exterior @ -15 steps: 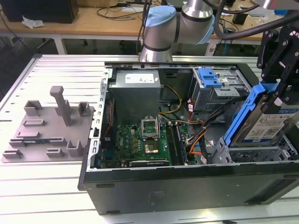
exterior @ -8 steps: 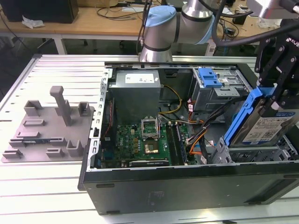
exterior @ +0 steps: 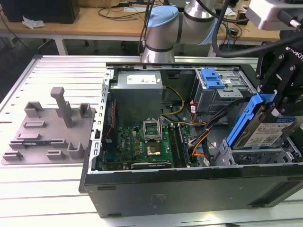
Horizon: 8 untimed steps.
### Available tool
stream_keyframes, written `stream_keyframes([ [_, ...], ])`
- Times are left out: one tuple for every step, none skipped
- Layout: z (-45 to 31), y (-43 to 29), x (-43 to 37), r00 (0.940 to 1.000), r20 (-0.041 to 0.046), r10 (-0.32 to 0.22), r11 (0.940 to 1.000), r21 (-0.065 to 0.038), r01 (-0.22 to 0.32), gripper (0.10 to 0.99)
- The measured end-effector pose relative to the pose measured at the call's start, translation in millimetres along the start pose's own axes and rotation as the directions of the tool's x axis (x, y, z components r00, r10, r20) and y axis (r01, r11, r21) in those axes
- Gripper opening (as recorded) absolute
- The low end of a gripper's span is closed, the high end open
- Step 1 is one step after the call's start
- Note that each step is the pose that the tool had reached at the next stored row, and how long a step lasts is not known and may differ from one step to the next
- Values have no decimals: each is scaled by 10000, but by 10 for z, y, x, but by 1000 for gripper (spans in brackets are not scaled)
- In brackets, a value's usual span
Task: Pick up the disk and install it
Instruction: 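Insert the disk into the insertion slot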
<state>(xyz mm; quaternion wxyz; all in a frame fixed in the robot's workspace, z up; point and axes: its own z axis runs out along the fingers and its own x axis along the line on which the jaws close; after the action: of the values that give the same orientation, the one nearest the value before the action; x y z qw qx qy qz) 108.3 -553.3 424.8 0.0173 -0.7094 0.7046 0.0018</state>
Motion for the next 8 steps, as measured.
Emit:
stream_keyframes([
  [9, 0, 2, 10000, 2, 0, 10000, 0, 0, 369],
  [25, 1, 6, 10000, 6, 1, 10000, -1, -1, 369],
  [42, 1, 9, 10000, 11, 0, 10000, 0, 0, 369],
  [58, 1, 13, 10000, 15, 0, 10000, 0, 0, 369],
  [73, 2, 18, 10000, 19, 1, 10000, 1, -1, 369],
  [82, 2, 20, 10000, 20, 1, 10000, 0, -1, 369],
  [96, 2, 24, 10000, 23, 1, 10000, 0, -1, 369],
  [104, 2, 26, 10000, 25, 0, 10000, 0, 0, 369],
])
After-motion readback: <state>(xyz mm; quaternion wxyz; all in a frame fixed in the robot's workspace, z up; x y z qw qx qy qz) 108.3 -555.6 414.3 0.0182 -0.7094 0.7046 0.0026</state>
